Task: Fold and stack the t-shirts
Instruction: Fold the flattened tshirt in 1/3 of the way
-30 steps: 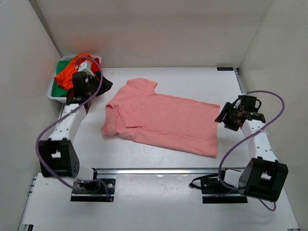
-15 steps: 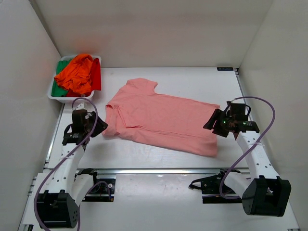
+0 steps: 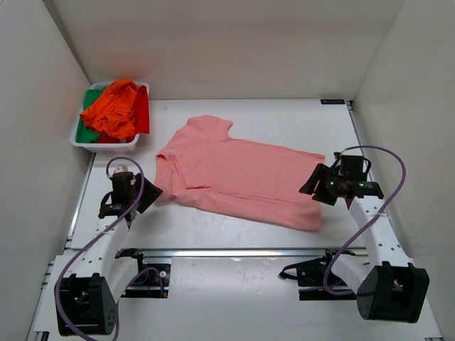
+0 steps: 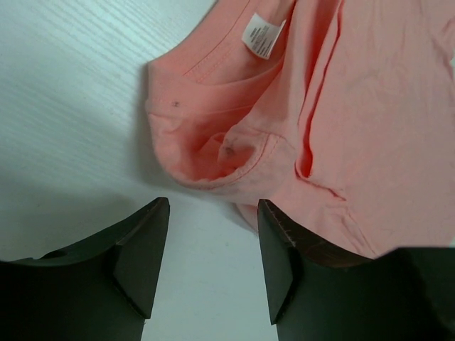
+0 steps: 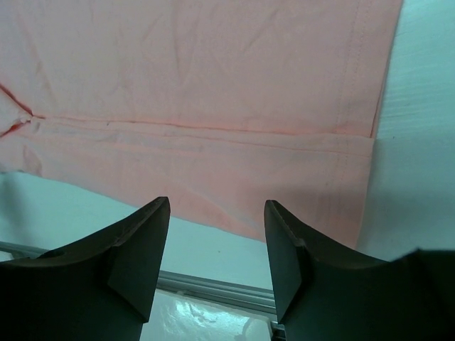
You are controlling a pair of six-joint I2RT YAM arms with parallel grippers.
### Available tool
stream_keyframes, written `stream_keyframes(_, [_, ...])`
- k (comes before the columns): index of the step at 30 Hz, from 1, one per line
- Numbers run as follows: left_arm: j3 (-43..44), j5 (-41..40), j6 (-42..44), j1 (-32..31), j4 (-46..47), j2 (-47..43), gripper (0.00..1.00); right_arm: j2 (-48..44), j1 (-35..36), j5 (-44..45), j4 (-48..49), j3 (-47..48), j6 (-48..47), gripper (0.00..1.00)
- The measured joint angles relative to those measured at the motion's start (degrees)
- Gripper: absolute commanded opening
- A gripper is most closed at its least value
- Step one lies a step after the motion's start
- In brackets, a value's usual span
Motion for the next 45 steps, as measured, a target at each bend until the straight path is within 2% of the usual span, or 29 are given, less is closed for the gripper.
stream_keyframes(9, [-1.14,-0.48,-2.27,-0.28,7.32,1.6,0.66,0.02,-0.66,-1.07,0.0,-1.99,-0.61,0.52])
stream_keyframes(14, [-1.46,-0.52,-3.96,-0.33,9.33,4.46,0.6,0.02,-0.74,-1.44,0.31,-2.01,-0.63,0.52])
stream_keyframes(15, [-1.64,-0.5,-4.28,-0.48,9.46,4.83,0.44,0.02,-0.76,-1.46,0.33,-2.01,-0.63,0.52])
stream_keyframes(16, [-1.9,-0.55,-4.83,-0.76,9.73,5.11,0.2,0.02,-0.79,-1.53,0.33,-2.01,-0.66,0.52])
stream_keyframes(18, [-2.32,-0.46,-5.44,-1.29,9.99,5.38,0.07,0.02,-0.98,-1.62,0.33,-2.01,-0.66,0.52])
stream_keyframes(20, [-2.84,-0.28,-5.46,-1.51,10.14,4.96,0.05,0.02,-1.18,-1.64,0.35,-2.01,-0.7,0.52])
stream_keyframes(22, [-2.93,-0.28,-5.03,-1.46,9.57,4.04,0.0,0.02,-1.51,-1.7,0.31,-2.01,-1.05,0.48])
stream_keyframes(28, [-1.42,-1.2,-0.83,-0.09,6.08,3.06,0.0,1.57,-1.55,-2.38,-2.19,-1.99,-2.56,0.46])
stream_keyframes(32, [-1.36,-2.05,1.42,0.55,5.05,3.06,0.0,2.43,1.77,-2.38,-3.48,-1.99,-2.51,0.36])
stream_keyframes(37, [-1.36,-2.64,3.63,1.05,4.31,3.17,0.0,5.25,5.03,-1.6,-5.84,-2.08,-2.84,0.34])
stream_keyframes(39, [-1.27,-3.28,4.7,1.42,4.04,3.41,0.0,6.73,5.05,-0.98,-6.75,-2.21,-3.48,0.31])
stream_keyframes(45, [0.96,-4.2,7.3,2.38,2.21,4.83,0.0,11.45,5.38,2.38,-8.46,-2.25,-4.94,0.3])
